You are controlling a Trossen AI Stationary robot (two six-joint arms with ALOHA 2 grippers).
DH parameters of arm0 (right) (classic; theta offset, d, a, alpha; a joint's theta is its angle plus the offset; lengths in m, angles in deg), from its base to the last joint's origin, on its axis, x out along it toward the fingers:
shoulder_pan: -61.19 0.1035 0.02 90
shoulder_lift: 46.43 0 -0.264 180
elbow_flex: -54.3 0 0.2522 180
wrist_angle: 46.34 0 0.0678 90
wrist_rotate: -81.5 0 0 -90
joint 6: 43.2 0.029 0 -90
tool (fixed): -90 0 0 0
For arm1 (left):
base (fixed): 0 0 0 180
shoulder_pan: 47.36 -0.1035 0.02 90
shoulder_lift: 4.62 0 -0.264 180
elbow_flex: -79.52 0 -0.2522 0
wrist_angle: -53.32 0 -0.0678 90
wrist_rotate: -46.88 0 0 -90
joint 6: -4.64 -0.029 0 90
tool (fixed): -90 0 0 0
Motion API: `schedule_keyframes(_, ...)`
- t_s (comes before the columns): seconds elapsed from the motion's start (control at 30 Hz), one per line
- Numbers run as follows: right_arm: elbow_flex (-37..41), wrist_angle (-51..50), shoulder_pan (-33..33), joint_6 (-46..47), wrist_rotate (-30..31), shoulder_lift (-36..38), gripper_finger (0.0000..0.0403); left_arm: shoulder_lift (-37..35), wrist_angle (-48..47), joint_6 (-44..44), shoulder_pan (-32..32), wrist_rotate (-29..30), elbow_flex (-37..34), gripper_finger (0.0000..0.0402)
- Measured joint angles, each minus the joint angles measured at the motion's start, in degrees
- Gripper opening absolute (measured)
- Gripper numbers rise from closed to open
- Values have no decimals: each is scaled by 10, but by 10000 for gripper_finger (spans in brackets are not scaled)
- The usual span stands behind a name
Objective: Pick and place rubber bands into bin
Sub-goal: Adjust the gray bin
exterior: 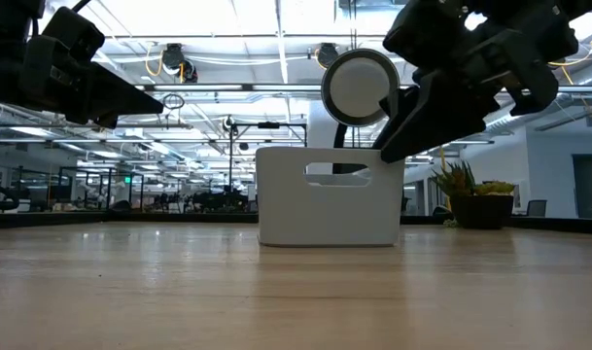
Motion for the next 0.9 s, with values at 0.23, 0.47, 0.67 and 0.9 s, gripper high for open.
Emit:
schedule_keyframes(0.23, 0, 29, 0, -3, 1, -26, 113, 0, 3, 0, 0, 0, 0, 21)
schedule_keyframes(0.47, -1, 82, 0, 33, -46, -45, 72, 0, 4, -3, 0, 0, 0, 21)
schedule_keyframes(0.67, 0, 107, 9, 69, -61, -46, 10, 0, 4, -2, 0, 0, 0, 21)
schedule_keyframes(0.9, 0, 115, 11, 81, -60, -45, 4, 0, 4, -1, 0, 0, 0, 21)
